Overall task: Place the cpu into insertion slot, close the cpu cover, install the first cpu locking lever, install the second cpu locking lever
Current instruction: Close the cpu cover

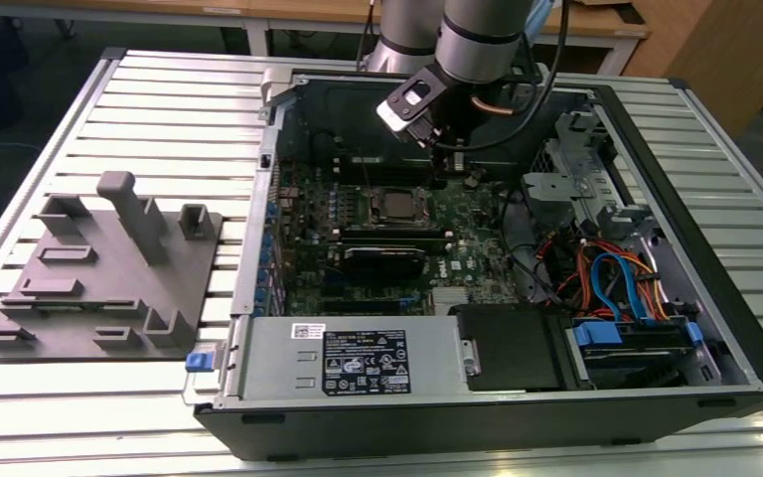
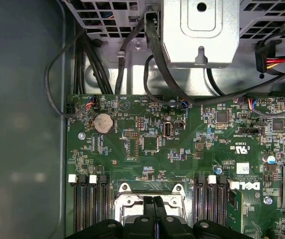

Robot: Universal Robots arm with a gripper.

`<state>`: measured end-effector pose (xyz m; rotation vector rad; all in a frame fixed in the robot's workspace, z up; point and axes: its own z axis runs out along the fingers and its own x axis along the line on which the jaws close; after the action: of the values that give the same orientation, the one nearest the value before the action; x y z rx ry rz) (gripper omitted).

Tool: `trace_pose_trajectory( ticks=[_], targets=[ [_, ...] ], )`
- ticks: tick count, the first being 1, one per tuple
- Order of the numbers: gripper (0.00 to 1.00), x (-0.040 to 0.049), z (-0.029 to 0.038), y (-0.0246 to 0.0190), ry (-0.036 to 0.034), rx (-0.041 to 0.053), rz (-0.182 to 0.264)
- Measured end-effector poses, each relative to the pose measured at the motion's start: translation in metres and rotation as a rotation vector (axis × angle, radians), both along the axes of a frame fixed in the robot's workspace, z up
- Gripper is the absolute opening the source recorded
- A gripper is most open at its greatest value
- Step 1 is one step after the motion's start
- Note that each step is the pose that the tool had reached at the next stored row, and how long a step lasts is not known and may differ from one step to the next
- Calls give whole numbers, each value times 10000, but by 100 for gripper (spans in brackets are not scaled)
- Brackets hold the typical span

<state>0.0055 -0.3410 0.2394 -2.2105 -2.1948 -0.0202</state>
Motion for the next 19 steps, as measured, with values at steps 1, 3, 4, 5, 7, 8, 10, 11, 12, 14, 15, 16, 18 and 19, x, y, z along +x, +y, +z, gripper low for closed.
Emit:
trace_pose_trajectory(
  ticks=[1,3,4,5,7,8,10,11,12,14,15,16,18,19],
  targets=[
    [10,-5,-1,0,1,-1,-2],
    [10,-29,-5,0,0,0,2],
    [10,-54,-8,0,0,1,3],
    [10,-84,-11,0,0,0,6],
    [10,-154,-20,0,0,1,17],
    [10,-189,-25,0,0,0,27],
    [10,-248,-41,-1,0,1,58],
    [10,-272,-52,-2,1,0,73],
    [10,-292,-64,-2,4,0,86],
    [10,-328,-88,-3,10,0,104],
    [10,-347,-100,-3,12,1,110],
    [10,-367,-110,-3,15,0,114],
    [10,-411,-129,-3,25,0,116],
    [10,-430,-137,-3,30,0,116]
  ],
)
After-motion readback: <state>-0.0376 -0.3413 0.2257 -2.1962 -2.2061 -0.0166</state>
